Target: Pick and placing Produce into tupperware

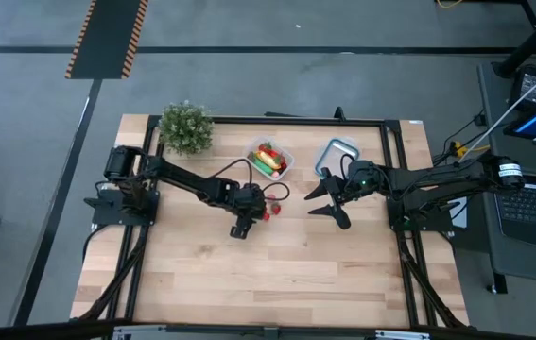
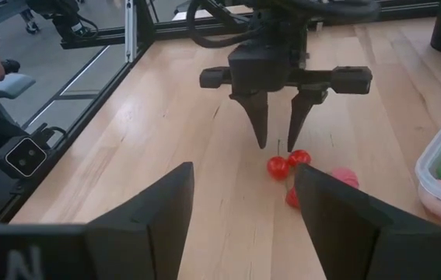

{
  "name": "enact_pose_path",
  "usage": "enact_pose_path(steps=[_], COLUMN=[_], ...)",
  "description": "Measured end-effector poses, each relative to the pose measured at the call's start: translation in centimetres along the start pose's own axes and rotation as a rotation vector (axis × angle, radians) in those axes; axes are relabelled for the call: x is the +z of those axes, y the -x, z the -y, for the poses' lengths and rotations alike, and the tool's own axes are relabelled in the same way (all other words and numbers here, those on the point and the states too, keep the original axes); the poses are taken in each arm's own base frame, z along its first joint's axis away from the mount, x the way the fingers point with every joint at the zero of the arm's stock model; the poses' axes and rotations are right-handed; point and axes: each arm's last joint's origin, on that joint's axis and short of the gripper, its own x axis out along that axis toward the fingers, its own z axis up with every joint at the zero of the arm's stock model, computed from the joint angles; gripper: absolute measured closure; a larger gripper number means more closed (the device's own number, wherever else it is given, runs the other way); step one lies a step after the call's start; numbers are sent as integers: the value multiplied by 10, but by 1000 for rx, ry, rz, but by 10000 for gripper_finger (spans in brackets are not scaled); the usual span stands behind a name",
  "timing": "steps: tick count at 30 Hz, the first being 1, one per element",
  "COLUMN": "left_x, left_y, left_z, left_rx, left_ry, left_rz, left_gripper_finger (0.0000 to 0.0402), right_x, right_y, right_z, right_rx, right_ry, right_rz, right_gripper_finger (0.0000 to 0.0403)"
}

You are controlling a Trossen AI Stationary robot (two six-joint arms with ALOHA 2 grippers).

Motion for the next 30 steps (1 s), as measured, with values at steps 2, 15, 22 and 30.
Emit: enact_pose_path(steps=[2, 15, 22, 30], left_x=[-2, -3, -3, -4], left_y=[-1, -8, -8, -8], left_z=[0, 0, 0, 0], left_rx=[-1, -8, -4, 1], left_ry=[1, -6, -2, -3], left_rz=[-13, -26, -28, -29], left_gripper_finger=[250, 312, 394, 399], right_x=[0, -1, -1, -1], right_y=[0, -2, -4, -4], right_z=[0, -6, -14, -17], right_rx=[0, 28, 61, 71], right_ry=[-1, 10, 23, 30], right_rz=[0, -5, -11, -13], right_gripper_finger=[178, 178, 178, 178])
